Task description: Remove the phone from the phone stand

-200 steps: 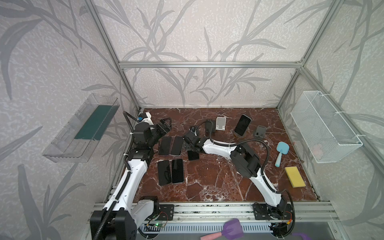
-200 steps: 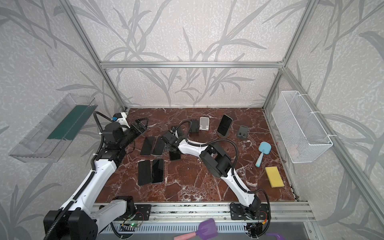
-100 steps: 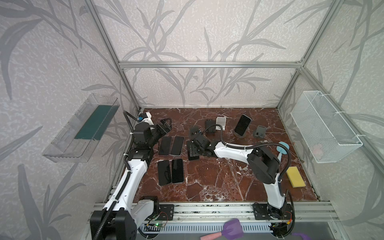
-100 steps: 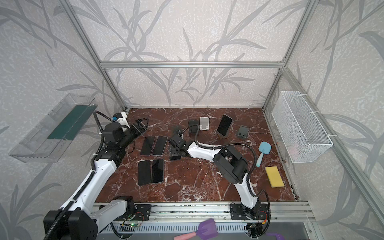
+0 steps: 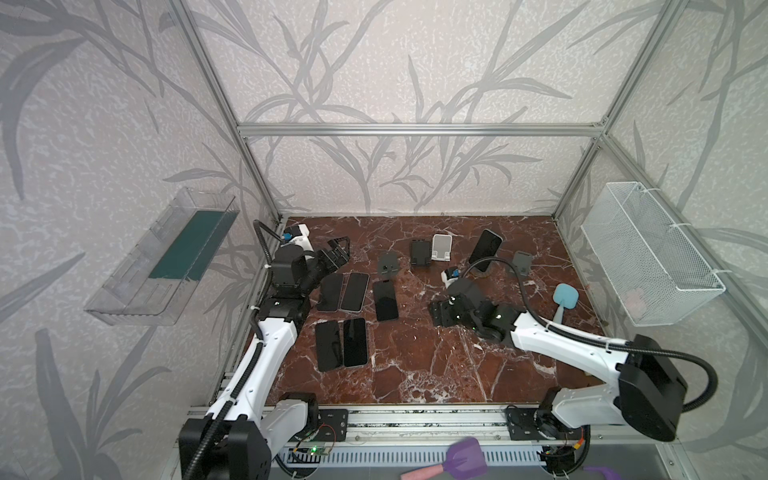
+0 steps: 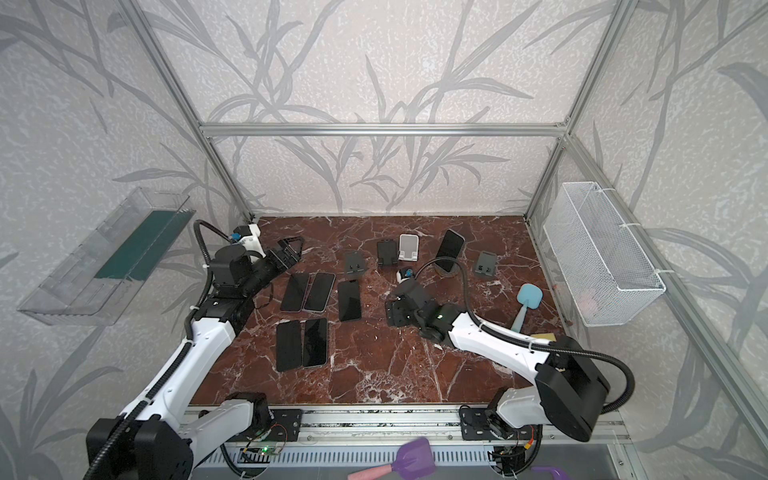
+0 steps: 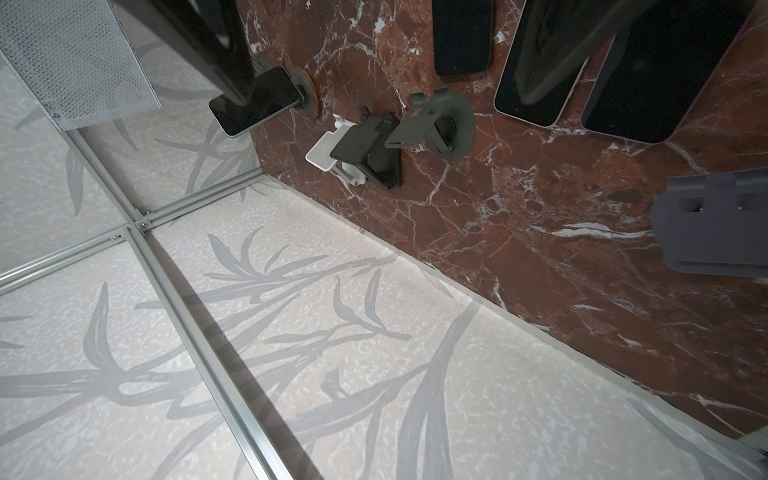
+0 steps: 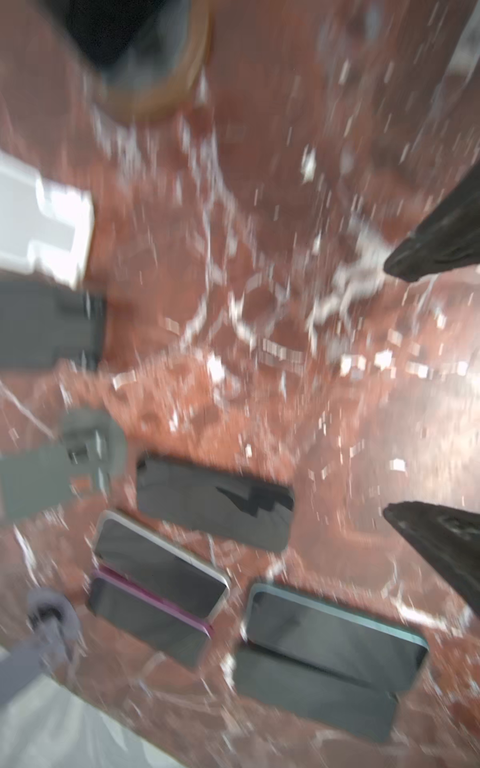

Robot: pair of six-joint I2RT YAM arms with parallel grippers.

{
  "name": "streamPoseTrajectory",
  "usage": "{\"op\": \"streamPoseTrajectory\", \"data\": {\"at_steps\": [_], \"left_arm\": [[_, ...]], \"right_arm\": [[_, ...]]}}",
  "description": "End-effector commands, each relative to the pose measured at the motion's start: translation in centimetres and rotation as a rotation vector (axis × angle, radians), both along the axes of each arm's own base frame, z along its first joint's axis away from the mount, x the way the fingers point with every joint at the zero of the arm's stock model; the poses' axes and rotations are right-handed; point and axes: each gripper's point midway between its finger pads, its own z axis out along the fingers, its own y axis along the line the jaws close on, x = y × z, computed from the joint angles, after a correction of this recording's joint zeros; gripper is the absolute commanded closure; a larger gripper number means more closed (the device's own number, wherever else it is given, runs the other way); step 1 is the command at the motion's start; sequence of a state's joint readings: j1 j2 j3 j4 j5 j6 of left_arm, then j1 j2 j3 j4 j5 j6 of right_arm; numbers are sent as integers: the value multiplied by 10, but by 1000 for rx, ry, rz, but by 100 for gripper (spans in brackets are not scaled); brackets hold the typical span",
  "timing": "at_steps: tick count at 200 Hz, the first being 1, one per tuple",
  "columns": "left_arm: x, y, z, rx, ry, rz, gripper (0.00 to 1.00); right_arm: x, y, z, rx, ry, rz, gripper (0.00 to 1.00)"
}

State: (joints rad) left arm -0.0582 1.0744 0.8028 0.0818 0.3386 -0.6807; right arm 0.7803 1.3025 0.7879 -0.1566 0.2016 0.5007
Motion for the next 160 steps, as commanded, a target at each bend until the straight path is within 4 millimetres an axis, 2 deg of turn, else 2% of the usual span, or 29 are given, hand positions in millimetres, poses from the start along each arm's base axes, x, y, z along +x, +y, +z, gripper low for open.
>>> {"op": "streamPoseTrajectory", "data": {"at_steps": [1, 12, 22, 37, 52, 68, 83, 99, 122, 137, 150, 160], "left_arm": [[1, -25, 10, -1, -32, -80, 1], [-3, -43, 9, 29, -37, -132, 1], [-10, -60, 7, 74, -50, -178, 1], [-22, -82, 7, 145, -85, -239, 1], [-35, -102, 1, 235, -122, -292, 1], [-47, -122, -6, 319, -152, -352, 1], [-52, -135, -14, 354, -155, -394, 1], [-55, -145, -20, 366, -153, -436, 1], [-59, -159, -26, 345, -156, -485, 1], [-55, -168, -26, 315, -160, -503, 1], [-51, -180, -22, 279, -165, -536, 1], [-46, -195, -22, 268, -147, -580, 6]], "right_arm": [[14, -39, 15, 16, -104, -109, 13], [22, -75, 16, 12, -134, -252, 10], [26, -107, 8, 41, -125, -389, 8], [36, -130, -1, 195, -112, -494, 8], [49, -134, 3, 294, -128, -502, 8], [63, -138, 16, 298, -134, -498, 7], [76, -145, 26, 301, -131, -506, 7], [81, -159, 30, 322, -108, -533, 7], [74, -178, 25, 374, -79, -583, 7], [62, -185, 19, 370, -53, -592, 6], [52, -181, 16, 357, -32, -542, 6], [44, -174, 12, 320, -11, -462, 6]]}}
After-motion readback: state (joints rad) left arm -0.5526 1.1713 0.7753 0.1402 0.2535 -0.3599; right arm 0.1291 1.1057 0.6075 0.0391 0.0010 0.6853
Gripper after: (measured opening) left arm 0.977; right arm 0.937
